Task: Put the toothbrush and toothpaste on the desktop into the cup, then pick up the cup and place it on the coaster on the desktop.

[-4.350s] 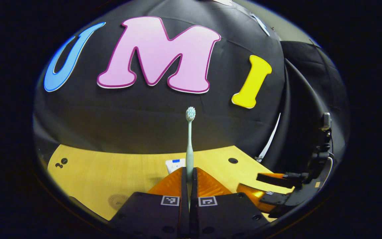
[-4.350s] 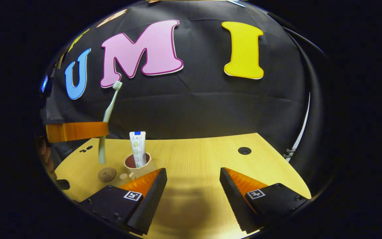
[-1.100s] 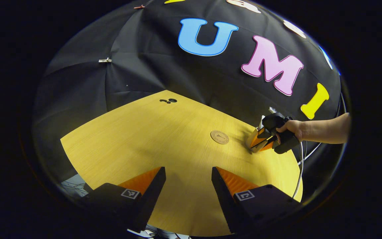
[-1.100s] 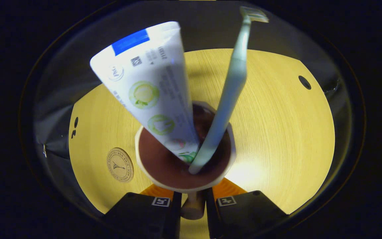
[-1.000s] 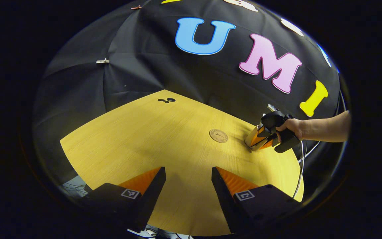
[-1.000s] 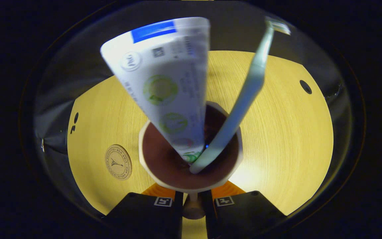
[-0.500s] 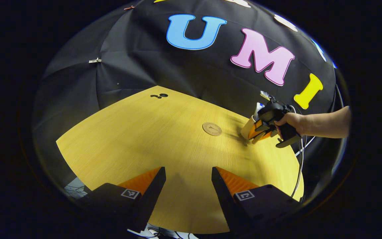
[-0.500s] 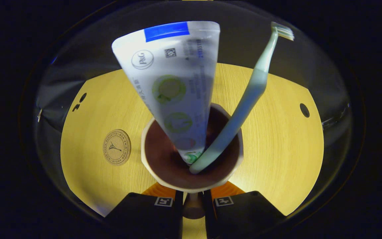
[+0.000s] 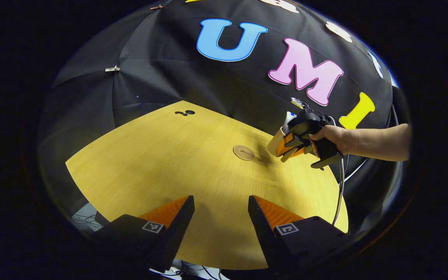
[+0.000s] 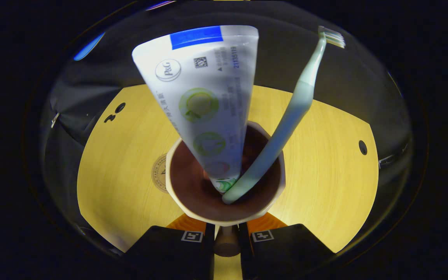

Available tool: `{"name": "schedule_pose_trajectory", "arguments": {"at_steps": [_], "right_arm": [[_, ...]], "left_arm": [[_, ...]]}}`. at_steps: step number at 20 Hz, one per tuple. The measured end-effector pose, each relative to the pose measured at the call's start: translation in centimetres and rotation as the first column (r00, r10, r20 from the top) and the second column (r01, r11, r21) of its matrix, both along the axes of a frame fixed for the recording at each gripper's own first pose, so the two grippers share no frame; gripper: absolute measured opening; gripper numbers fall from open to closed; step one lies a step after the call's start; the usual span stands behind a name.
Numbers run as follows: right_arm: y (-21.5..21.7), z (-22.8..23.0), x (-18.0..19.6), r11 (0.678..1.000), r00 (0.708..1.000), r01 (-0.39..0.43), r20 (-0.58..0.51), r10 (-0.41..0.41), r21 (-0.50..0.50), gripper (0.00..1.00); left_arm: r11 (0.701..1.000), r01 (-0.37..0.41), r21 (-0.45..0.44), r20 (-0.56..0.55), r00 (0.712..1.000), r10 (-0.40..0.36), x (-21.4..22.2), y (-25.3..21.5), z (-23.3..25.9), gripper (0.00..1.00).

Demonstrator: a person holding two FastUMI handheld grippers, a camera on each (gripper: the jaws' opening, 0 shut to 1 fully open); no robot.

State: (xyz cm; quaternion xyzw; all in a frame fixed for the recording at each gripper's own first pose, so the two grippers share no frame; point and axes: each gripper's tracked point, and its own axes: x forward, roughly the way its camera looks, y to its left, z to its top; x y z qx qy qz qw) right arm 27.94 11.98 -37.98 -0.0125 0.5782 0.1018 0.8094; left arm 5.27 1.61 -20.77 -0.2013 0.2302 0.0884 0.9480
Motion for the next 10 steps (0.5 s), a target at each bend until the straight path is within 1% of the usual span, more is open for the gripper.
{"name": "schedule_pose_trajectory", "arguments": {"at_steps": [2,4,6,10], "right_arm": [[2.1,0.0,-0.4,1.0,0.999,-0.031,-0.008,0.031,-0.002,0.3],[3.1,-0.3,-0.6,0.999,0.999,-0.041,-0.02,0.041,0.006,0.3],[4.4,-0.6,-1.1,0.997,0.997,-0.071,-0.024,0.071,0.003,0.3],[7.2,-1.4,-1.7,0.993,0.993,-0.115,-0.041,0.115,0.002,0.31]], "left_arm": [[0.999,-0.002,-0.04,0.006,1.0,0.002,-0.4,-0.1,0.4,0.89],[0.999,-0.017,-0.043,0.003,1.0,0.018,-0.6,0.5,0.2,0.89],[0.999,-0.029,-0.035,-0.004,1.0,0.029,-1.0,0.9,0.1,0.89],[0.997,-0.034,-0.065,-0.013,0.999,0.033,-1.7,0.8,0.2,0.89]]}}
